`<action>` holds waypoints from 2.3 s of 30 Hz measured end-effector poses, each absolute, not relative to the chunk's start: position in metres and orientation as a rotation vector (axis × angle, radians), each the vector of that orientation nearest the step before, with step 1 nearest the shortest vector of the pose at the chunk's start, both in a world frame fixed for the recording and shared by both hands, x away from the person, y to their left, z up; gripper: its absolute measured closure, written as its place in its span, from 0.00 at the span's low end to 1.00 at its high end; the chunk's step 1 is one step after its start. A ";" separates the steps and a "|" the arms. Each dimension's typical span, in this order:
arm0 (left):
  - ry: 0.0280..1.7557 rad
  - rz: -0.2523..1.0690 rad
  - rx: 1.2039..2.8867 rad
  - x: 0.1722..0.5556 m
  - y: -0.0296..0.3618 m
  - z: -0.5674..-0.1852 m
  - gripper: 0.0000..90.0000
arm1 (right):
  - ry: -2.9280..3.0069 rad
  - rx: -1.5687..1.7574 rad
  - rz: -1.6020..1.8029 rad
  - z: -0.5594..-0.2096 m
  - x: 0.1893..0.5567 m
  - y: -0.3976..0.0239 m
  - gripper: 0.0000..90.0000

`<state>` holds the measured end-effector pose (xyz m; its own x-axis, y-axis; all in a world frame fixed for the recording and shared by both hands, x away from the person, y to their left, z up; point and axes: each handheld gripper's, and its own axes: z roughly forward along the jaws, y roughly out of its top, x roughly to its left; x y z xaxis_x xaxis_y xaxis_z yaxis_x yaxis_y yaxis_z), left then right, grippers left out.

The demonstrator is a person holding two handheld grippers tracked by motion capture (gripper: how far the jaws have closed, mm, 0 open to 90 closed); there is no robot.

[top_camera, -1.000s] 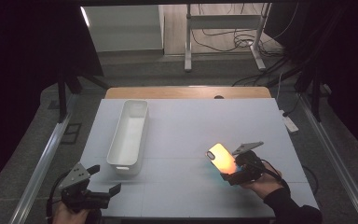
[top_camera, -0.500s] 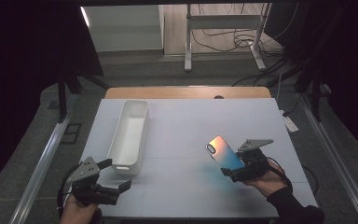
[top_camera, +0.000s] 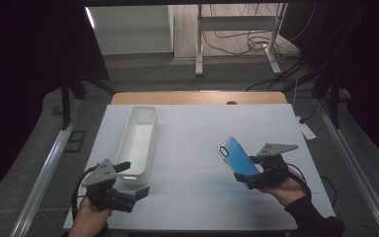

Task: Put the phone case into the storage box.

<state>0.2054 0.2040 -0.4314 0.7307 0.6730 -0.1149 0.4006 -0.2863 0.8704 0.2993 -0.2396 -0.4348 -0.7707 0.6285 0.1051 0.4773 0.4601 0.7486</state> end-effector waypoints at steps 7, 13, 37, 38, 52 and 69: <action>0.778 0.316 1.919 0.214 0.193 -0.427 0.00 | 2.509 0.942 1.253 -0.429 0.298 -0.239 0.18; 0.756 0.304 1.913 0.220 0.185 -0.423 0.00 | 2.496 0.914 1.302 -0.424 0.298 -0.238 0.18; 0.587 0.168 1.909 0.244 0.141 -0.414 0.00 | 2.510 0.768 1.458 -0.413 0.291 -0.224 0.18; 0.584 0.162 1.907 0.245 0.139 -0.414 0.00 | 2.511 0.765 1.456 -0.413 0.290 -0.223 0.18; 0.518 0.099 1.921 0.253 0.119 -0.412 0.00 | 2.539 0.702 1.493 -0.411 0.286 -0.211 0.18; 0.448 0.035 1.925 0.260 0.099 -0.409 0.00 | 2.561 0.653 1.539 -0.409 0.281 -0.201 0.18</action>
<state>0.2598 0.0993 -0.4088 0.9279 0.3241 -0.1841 0.2914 -0.3231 0.9004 0.2812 -0.2013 -0.4088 -0.9055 0.3987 0.1453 0.3155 0.4033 0.8590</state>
